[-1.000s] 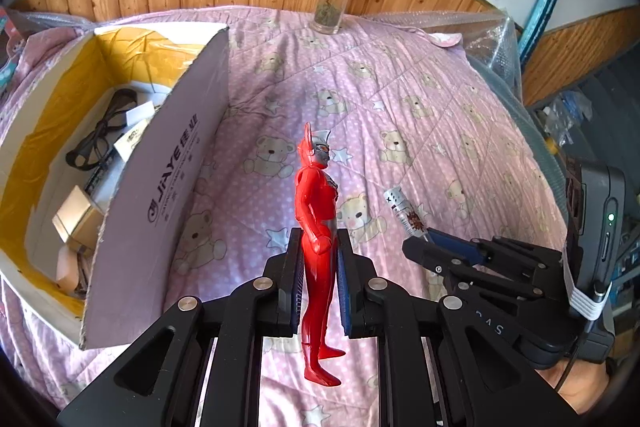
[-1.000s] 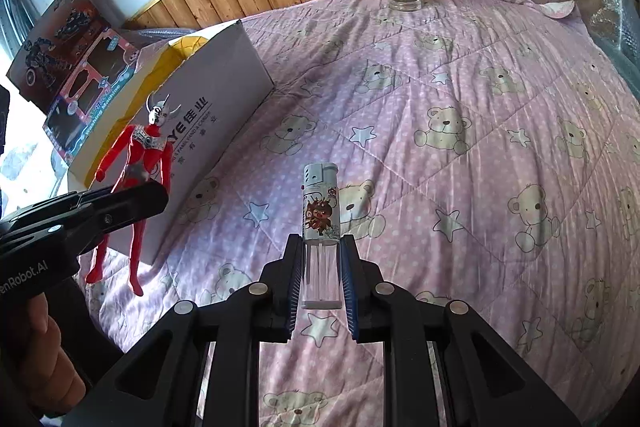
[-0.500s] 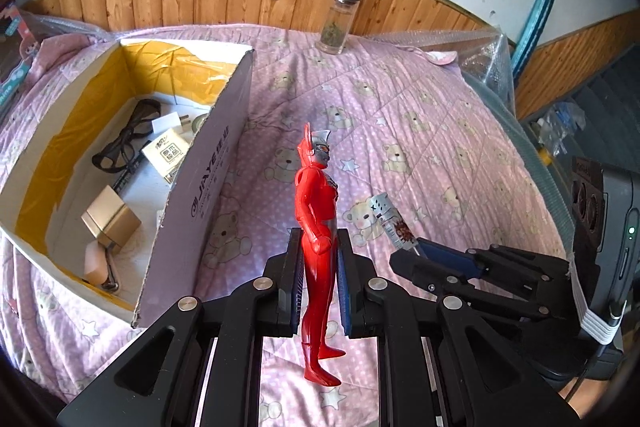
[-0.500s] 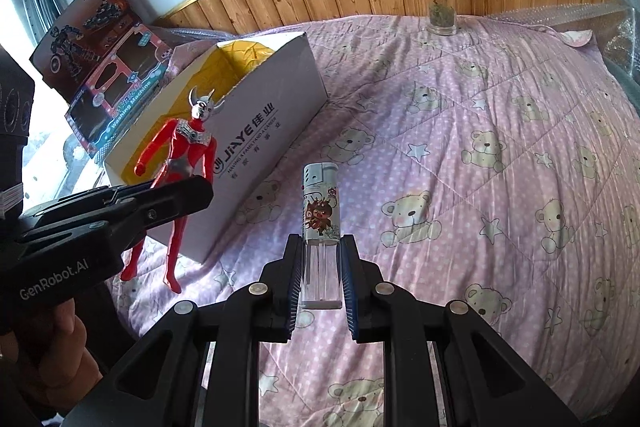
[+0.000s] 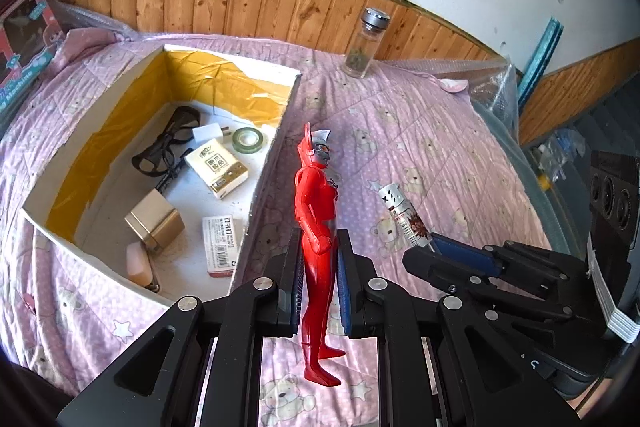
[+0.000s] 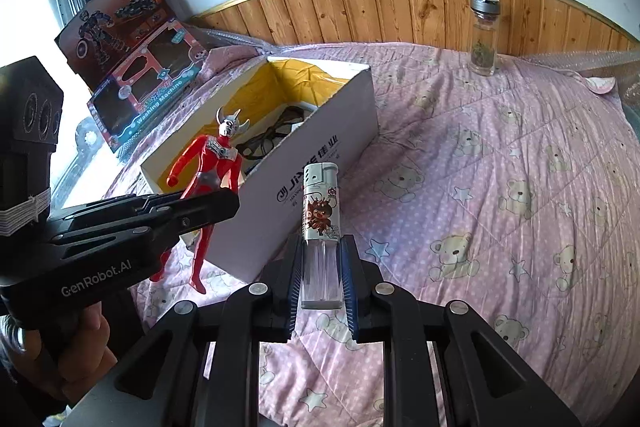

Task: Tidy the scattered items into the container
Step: 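Carry the red figure in the left tool and lighter in the right over the box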

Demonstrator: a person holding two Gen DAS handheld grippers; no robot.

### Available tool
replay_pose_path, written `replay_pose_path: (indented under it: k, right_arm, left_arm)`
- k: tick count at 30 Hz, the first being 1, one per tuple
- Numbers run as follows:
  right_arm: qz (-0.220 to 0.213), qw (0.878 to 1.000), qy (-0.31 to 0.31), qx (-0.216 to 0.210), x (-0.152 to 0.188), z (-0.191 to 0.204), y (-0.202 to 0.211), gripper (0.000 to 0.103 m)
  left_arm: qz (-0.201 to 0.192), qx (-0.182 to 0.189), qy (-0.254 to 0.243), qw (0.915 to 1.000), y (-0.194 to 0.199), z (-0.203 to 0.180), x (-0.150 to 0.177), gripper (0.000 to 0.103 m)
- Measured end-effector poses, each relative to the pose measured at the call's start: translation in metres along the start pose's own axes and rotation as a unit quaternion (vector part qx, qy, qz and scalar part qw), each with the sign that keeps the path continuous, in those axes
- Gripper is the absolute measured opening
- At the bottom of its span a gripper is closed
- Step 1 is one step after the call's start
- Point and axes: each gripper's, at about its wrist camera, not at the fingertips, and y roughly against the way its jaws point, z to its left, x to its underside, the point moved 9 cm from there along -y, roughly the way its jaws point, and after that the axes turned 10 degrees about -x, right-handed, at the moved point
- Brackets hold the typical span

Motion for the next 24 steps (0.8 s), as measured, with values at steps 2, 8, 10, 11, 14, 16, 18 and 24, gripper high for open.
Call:
replay_pose_path:
  k: [2,8,10,11,14,16,18,24]
  right_arm:
    - [-0.002,1.0,0.006,-0.002,-0.005,0.007,0.0,0.02]
    - [-0.007,1.0,0.024,-0.007,-0.021,0.027,-0.003,0.02]
    - [-0.008,0.999,0.029,-0.01,-0.026,0.034,-0.004,0.02]
    - [-0.008,0.999,0.032,-0.011,-0.028,0.037,-0.005,0.02]
    - [-0.009,0.999,0.04,-0.016,-0.034,0.046,-0.008,0.02]
    - [-0.01,0.999,0.044,-0.017,-0.037,0.051,-0.01,0.02]
    - [-0.01,0.999,0.047,-0.019,-0.04,0.057,-0.012,0.02]
    - [-0.011,0.998,0.056,-0.029,-0.049,0.072,-0.02,0.02]
  left_arm:
    - [-0.004,0.001,0.007,1.0,0.005,0.009,-0.003,0.015]
    - [-0.016,-0.003,0.03,0.9994,0.017,0.043,-0.016,0.015]
    - [-0.016,-0.005,0.04,0.9991,0.019,0.056,-0.019,0.015]
    - [-0.017,-0.007,0.043,0.9989,0.021,0.062,-0.021,0.015]
    - [-0.02,-0.014,0.052,0.9983,0.023,0.079,-0.027,0.015]
    - [-0.022,-0.018,0.058,0.9979,0.024,0.09,-0.03,0.015]
    - [-0.026,-0.023,0.063,0.9974,0.026,0.1,-0.034,0.015]
    - [-0.033,-0.036,0.07,0.9964,0.03,0.126,-0.049,0.015]
